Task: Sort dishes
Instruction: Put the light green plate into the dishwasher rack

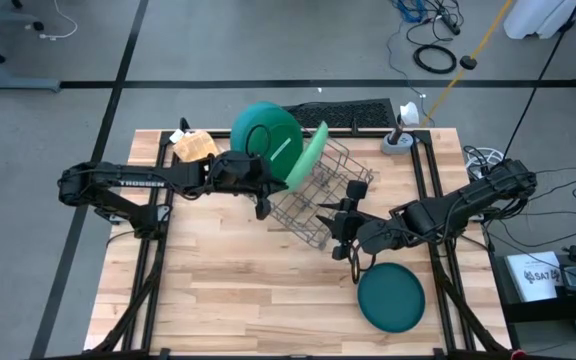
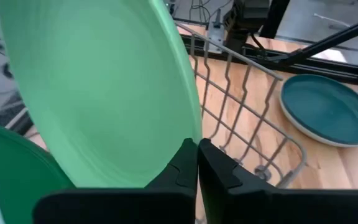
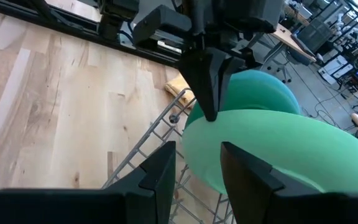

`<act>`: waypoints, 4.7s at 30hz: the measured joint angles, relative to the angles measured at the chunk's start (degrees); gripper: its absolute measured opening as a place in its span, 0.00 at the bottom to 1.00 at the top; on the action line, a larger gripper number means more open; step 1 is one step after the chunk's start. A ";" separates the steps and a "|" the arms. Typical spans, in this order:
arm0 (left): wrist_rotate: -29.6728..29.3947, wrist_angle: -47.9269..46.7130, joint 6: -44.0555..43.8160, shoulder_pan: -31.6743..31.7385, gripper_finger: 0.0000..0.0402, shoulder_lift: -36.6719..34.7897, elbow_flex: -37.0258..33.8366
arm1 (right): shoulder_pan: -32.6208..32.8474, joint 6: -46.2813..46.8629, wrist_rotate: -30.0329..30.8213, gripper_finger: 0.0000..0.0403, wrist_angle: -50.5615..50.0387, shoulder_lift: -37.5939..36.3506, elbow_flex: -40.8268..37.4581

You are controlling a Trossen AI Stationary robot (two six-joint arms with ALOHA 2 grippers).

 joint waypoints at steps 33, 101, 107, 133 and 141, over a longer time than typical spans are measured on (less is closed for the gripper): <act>24.56 7.26 -7.14 12.44 0.00 -0.37 -6.48 | 0.25 2.80 -6.57 0.29 -0.47 0.00 -0.07; 20.84 -3.02 -9.09 12.44 0.05 -0.28 -6.65 | -24.48 -8.03 -11.42 0.29 10.87 5.48 0.00; 20.83 -2.97 -10.31 11.76 0.05 -0.31 -6.59 | -29.87 -11.73 -15.19 0.29 17.85 8.15 0.00; 10.84 -11.02 -8.90 11.53 0.06 -9.64 -6.59 | -33.19 -7.50 -20.82 0.29 21.08 15.62 0.00; 4.23 -12.58 -6.02 11.44 0.06 -14.25 -6.56 | -33.27 -5.41 -19.91 0.29 21.05 16.31 -0.02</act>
